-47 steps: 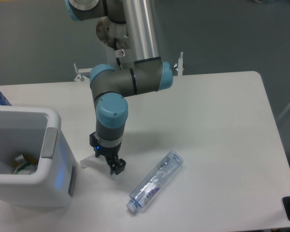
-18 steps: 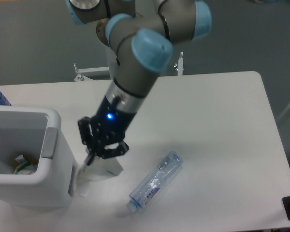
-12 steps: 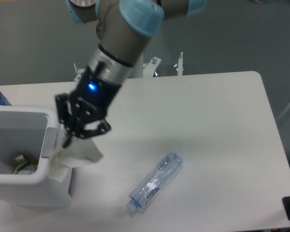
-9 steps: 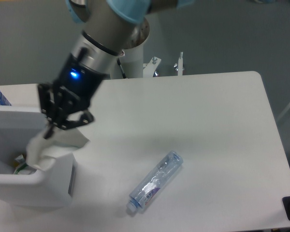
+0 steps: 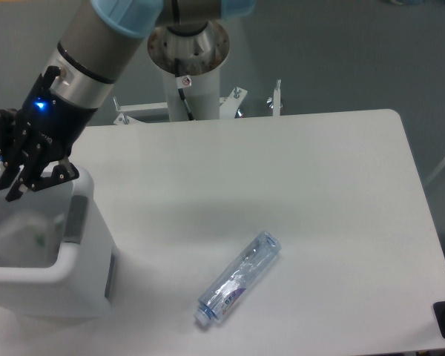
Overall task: Place the trash in the trash can
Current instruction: 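Move the open gripper to the clear water bottle and lower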
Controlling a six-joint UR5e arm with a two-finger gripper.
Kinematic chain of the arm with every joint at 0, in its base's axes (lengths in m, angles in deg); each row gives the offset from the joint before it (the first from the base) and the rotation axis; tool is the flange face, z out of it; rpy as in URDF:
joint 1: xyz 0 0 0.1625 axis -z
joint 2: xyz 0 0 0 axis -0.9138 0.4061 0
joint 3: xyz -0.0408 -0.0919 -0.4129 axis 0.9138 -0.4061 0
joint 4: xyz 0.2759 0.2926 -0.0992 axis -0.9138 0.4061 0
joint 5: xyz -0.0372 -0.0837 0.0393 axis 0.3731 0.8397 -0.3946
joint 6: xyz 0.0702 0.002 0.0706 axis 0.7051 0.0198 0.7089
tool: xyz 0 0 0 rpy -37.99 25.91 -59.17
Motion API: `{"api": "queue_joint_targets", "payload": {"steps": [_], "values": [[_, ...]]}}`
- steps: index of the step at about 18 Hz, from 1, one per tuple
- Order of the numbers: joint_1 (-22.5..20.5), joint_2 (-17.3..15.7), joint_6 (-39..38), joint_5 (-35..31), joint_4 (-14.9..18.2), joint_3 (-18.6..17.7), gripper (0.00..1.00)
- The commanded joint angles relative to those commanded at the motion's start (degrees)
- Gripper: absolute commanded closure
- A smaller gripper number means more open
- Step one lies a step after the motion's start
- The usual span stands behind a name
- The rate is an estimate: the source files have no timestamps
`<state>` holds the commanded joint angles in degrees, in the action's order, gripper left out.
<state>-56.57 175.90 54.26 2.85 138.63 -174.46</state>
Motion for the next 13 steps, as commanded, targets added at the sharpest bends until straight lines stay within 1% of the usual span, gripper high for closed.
{"api": "queue_joint_targets", "payload": {"steps": [2, 4, 7, 10, 11, 13], "values": [[-1.5, 0.4, 0.1, -0.1, 0.0, 0.5, 0.00], [-5.9, 1.0, 0.7, -0.1, 0.0, 1.0, 0.00], [-11.4, 4.7, 1.6, -0.4, -0.2, 3.2, 0.00], [-14.5, 9.1, 3.9, -1.3, -0.5, 5.4, 0.00], [-15.7, 10.1, 5.3, -1.4, -0.4, 5.3, 0.00], [-16.6, 12.1, 7.5, -1.9, -0.3, 5.2, 0.00]]}}
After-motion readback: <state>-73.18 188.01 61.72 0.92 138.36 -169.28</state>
